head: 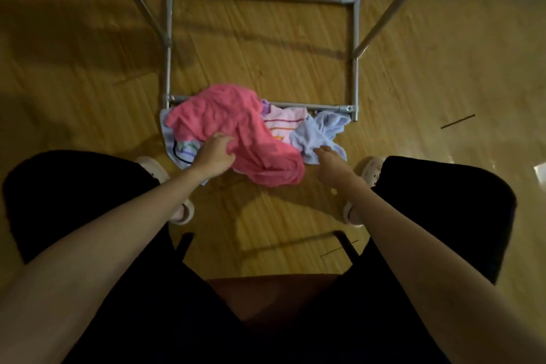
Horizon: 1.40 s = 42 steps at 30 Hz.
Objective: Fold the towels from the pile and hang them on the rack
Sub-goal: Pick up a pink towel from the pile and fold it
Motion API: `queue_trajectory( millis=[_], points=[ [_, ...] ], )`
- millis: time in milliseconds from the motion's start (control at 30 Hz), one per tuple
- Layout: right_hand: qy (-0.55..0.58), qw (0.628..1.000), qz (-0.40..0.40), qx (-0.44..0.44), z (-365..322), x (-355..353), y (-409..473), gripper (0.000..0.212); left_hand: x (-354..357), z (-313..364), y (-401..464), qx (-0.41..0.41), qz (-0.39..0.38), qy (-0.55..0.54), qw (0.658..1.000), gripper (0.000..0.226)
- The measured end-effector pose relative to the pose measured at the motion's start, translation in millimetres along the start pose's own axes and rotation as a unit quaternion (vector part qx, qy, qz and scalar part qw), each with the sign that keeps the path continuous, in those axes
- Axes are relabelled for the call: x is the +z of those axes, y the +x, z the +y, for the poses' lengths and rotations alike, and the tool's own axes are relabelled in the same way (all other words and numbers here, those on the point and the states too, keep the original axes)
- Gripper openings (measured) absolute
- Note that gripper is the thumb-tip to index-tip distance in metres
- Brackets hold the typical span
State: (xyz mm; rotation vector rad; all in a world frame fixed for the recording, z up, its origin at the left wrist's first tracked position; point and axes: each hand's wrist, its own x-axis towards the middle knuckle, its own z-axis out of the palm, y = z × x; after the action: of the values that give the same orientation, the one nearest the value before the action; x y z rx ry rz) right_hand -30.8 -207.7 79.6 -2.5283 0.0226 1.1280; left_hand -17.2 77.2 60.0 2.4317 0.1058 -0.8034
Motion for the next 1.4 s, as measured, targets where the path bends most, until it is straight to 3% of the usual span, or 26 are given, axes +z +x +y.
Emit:
queue_trajectory(
  millis=[167, 367, 633, 800, 1000, 1133, 1233, 1333, 1400],
  points=[
    [0.025, 0.999, -0.03, 0.013, 10, 39, 32, 0.041, 47, -13, 28, 0.025, -0.013, 0.02, 0.999, 0.04],
    [0.061, 0.993, -0.089, 0.043, -2, 78, 65, 0.071, 93, -31, 56, 0.022, -0.042, 0.046, 0.998, 0.036],
    [0.038, 0.994, -0.089, -0.044, -3, 130, 89, 0.062, 138, -65, 63, 0.013, -0.064, 0.054, 0.996, 0.032],
    [0.024, 0.993, -0.105, -0.046, 9, 141, 99, 0.053, 158, -61, 68, 0.007, -0.024, 0.09, 0.996, 0.032],
    [0.003, 0.992, -0.119, -0.047, 13, 126, 111, 0.074, 173, -50, 70, 0.019, 0.025, 0.132, 0.991, 0.013],
    [0.029, 0.991, -0.11, -0.075, -1, 109, 110, 0.082, 161, -41, 62, 0.046, 0.046, 0.086, 0.994, 0.012],
    [0.009, 0.989, -0.117, -0.091, -10, 104, 108, 0.069, 137, -42, 56, 0.144, 0.086, 0.04, 0.985, 0.015],
    [0.031, 0.989, -0.088, -0.117, -20, 99, 100, 0.031, 100, -34, 40, 0.216, 0.07, 0.056, 0.972, 0.024],
    [0.054, 0.988, -0.077, -0.124, -30, 89, 87, 0.024, 80, -28, 28, 0.245, 0.063, 0.075, 0.965, 0.029]
  ],
)
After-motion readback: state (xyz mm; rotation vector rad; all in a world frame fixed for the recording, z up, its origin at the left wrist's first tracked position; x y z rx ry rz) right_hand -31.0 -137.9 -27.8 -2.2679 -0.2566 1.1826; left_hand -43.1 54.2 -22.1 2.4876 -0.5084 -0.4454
